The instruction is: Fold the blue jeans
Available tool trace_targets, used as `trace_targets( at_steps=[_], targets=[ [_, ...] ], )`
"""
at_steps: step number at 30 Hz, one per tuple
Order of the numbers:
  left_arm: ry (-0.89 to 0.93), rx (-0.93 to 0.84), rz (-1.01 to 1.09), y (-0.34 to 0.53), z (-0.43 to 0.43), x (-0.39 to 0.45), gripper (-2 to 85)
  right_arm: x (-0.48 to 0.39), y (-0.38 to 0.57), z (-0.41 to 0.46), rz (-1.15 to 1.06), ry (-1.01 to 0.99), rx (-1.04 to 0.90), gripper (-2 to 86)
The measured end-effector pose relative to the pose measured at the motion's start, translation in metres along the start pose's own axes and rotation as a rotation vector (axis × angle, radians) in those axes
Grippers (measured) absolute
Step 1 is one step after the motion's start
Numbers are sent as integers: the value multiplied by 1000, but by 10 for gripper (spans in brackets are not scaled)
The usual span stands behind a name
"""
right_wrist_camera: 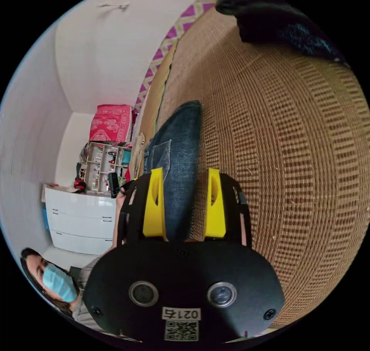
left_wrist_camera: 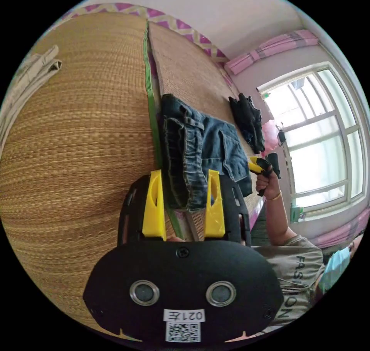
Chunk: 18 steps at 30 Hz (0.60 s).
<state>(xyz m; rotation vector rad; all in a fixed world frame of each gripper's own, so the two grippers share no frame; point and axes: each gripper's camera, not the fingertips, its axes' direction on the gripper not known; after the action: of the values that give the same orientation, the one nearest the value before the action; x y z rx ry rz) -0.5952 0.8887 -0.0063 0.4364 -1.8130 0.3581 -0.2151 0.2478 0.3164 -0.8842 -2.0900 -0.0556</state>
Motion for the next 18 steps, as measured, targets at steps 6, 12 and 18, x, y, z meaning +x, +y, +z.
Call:
trace_targets(
  at_steps=[6, 12, 18],
  targets=[
    [45, -76, -8, -19, 20, -52, 104, 33, -40, 19, 17, -78, -89, 113],
    [144, -7, -9, -15, -22, -88, 57, 85, -55, 3, 95, -229, -70, 77],
    [177, 80, 49, -3, -120, -88, 49, 29, -73, -33, -78, -213, -64, 74]
  ],
)
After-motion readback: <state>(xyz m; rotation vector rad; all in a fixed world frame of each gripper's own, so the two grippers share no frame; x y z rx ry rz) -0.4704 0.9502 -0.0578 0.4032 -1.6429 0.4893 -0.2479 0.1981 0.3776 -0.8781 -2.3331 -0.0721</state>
